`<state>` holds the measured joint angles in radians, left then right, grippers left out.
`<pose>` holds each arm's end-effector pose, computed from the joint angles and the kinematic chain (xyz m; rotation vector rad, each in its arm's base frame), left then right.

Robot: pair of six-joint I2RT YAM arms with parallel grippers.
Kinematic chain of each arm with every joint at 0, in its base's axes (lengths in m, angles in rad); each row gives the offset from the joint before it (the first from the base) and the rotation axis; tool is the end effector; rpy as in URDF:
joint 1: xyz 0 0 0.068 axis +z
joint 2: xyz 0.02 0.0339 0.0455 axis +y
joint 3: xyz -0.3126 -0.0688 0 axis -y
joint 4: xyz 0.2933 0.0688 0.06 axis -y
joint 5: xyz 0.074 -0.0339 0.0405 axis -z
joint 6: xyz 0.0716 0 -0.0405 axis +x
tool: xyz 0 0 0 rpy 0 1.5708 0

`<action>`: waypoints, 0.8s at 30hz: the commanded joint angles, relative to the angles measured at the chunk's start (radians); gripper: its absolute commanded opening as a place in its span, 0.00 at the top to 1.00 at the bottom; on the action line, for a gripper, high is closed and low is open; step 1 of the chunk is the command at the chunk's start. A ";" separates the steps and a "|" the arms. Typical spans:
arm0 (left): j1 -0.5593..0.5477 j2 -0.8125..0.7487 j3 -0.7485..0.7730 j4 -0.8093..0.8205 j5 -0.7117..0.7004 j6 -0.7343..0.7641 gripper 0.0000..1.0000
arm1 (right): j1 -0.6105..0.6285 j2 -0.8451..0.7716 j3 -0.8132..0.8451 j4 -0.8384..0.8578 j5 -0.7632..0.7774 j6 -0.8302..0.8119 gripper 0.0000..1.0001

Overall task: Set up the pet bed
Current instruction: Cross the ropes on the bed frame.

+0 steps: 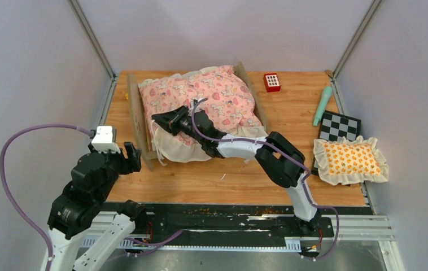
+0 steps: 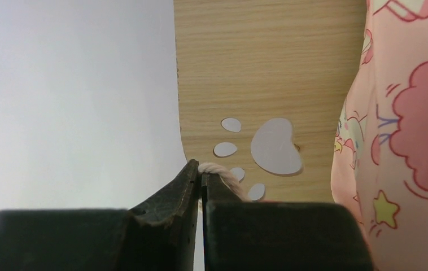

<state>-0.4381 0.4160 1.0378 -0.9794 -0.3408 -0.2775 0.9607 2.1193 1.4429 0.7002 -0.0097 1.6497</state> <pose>0.0736 -0.0080 0.4099 -0.0736 1.9086 -0.1552 0.3402 0.4879 0.2469 0.6559 1.8569 1.9486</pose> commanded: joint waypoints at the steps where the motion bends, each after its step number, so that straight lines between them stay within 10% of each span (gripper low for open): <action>1: -0.001 0.056 0.024 0.109 0.047 0.059 0.20 | 0.001 -0.058 -0.003 0.045 -0.032 -0.021 0.94; 24: -0.001 0.225 -0.195 0.477 0.159 0.178 0.43 | -0.040 -0.198 -0.111 0.047 -0.224 -0.091 0.94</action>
<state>-0.4381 0.6277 0.8703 -0.5858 -0.1501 -0.1200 0.9264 1.9781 1.3415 0.6788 -0.2005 1.5436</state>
